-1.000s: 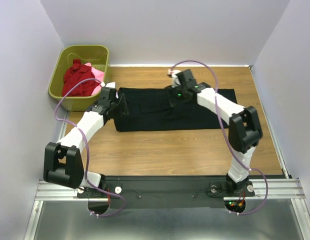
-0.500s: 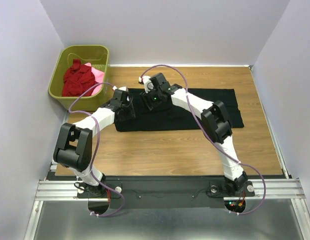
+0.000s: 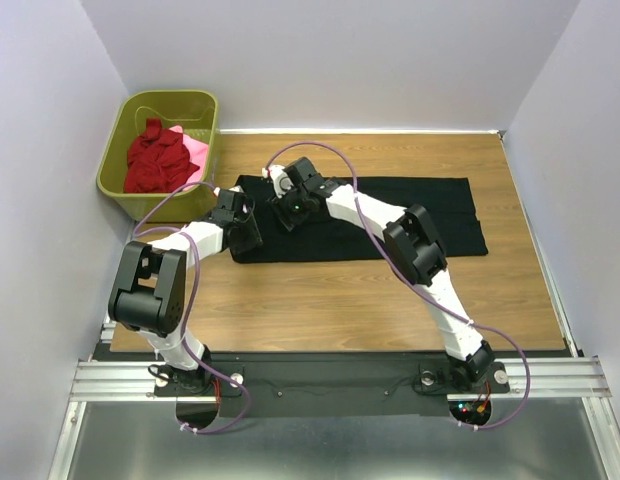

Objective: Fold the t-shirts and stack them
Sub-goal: Fold the tshirt

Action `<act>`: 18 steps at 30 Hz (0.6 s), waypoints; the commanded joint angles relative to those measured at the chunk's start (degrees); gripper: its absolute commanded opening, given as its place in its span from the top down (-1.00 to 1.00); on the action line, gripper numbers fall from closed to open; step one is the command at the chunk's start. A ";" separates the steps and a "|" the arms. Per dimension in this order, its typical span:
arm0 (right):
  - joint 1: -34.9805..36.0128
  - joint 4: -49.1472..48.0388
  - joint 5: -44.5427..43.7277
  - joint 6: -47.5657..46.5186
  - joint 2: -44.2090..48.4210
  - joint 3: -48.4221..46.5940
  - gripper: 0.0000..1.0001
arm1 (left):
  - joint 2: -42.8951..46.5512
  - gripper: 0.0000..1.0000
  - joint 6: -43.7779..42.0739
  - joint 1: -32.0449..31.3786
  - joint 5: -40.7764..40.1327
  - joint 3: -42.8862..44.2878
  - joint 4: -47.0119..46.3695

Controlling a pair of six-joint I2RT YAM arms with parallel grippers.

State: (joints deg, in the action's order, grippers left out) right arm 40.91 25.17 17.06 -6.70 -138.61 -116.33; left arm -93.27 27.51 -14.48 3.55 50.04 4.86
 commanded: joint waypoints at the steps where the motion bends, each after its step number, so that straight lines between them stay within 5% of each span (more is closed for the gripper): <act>1: 1.11 -1.79 -0.35 -0.77 -1.14 -2.41 -0.08 | -1.82 0.08 -0.70 1.12 1.37 -2.32 1.82; 7: 1.11 -1.97 -8.96 -0.60 -1.75 -2.76 0.27 | -1.47 0.08 -1.14 1.12 1.99 -3.11 2.26; 10: 1.11 -2.05 -13.44 -0.86 -1.49 -3.72 0.63 | -0.95 0.08 -1.23 1.12 1.99 -3.46 2.34; 18: 1.11 -2.14 -21.52 -4.37 -1.40 -7.58 0.69 | -0.77 0.08 -1.67 1.12 2.60 -3.81 2.17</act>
State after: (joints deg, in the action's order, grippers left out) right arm 41.69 25.04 2.61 -8.32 -139.65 -119.63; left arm -93.12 27.24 -13.61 6.11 49.10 3.40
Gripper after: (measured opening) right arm 0.158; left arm 0.461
